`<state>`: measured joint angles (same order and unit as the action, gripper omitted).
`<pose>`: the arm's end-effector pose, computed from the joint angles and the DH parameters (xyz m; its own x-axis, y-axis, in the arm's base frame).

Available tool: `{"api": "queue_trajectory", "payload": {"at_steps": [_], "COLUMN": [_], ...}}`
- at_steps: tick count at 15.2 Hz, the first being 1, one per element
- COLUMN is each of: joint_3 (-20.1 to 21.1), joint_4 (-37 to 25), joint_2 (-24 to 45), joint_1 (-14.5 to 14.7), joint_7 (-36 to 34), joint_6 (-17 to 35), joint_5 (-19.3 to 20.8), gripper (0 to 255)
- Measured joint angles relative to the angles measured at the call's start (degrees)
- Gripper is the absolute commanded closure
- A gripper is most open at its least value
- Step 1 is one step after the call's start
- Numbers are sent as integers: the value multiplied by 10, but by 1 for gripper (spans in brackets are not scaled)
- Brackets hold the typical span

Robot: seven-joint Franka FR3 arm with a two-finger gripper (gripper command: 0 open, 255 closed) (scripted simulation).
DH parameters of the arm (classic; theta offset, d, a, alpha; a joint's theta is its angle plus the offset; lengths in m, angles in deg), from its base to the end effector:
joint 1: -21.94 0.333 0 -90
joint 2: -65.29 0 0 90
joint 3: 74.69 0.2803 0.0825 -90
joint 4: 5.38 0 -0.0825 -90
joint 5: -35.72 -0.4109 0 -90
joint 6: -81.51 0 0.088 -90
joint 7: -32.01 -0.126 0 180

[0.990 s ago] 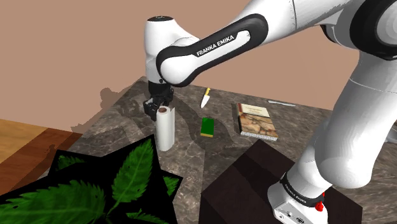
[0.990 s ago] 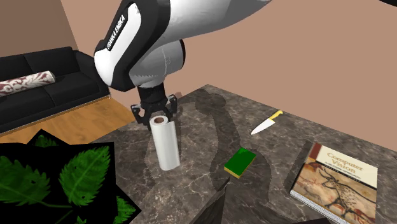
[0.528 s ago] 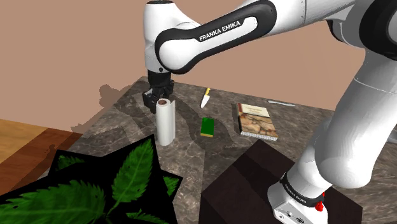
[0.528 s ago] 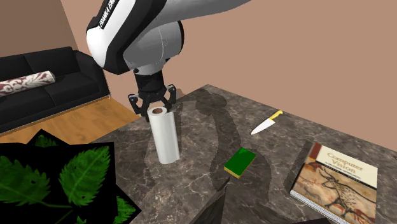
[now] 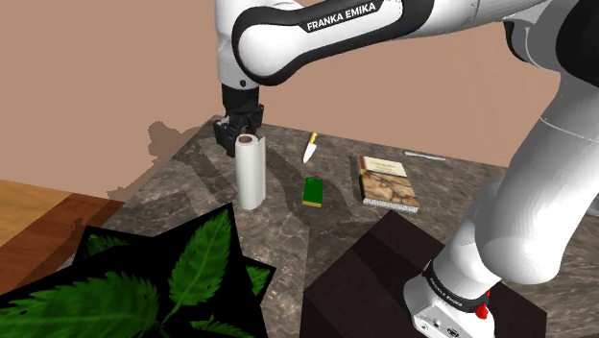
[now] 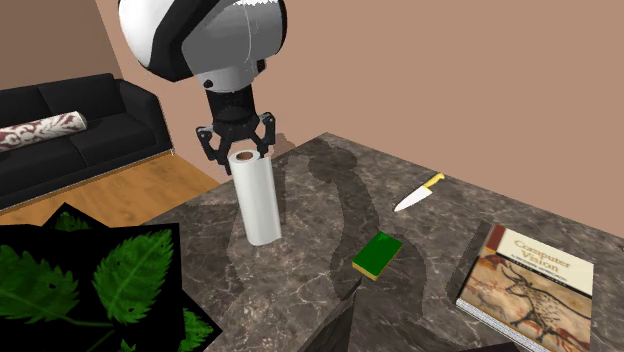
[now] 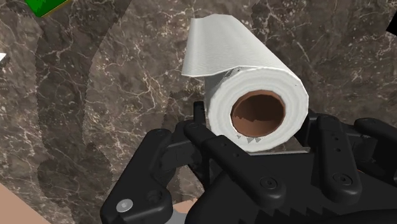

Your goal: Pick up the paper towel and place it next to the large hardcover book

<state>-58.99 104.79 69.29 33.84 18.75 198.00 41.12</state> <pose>0.5387 0.2721 0.3933 0.9564 0.2865 0.0563 0.2835 -0.9574 0.0557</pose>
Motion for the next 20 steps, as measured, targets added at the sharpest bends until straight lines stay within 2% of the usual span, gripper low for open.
{"api": "queue_trajectory", "payload": {"at_steps": [20], "joint_3": [2], "joint_4": [-137], "joint_2": [-15], "joint_1": [1], "joint_7": [12], "joint_6": [-151], "joint_5": [-9], "gripper": [255]}}
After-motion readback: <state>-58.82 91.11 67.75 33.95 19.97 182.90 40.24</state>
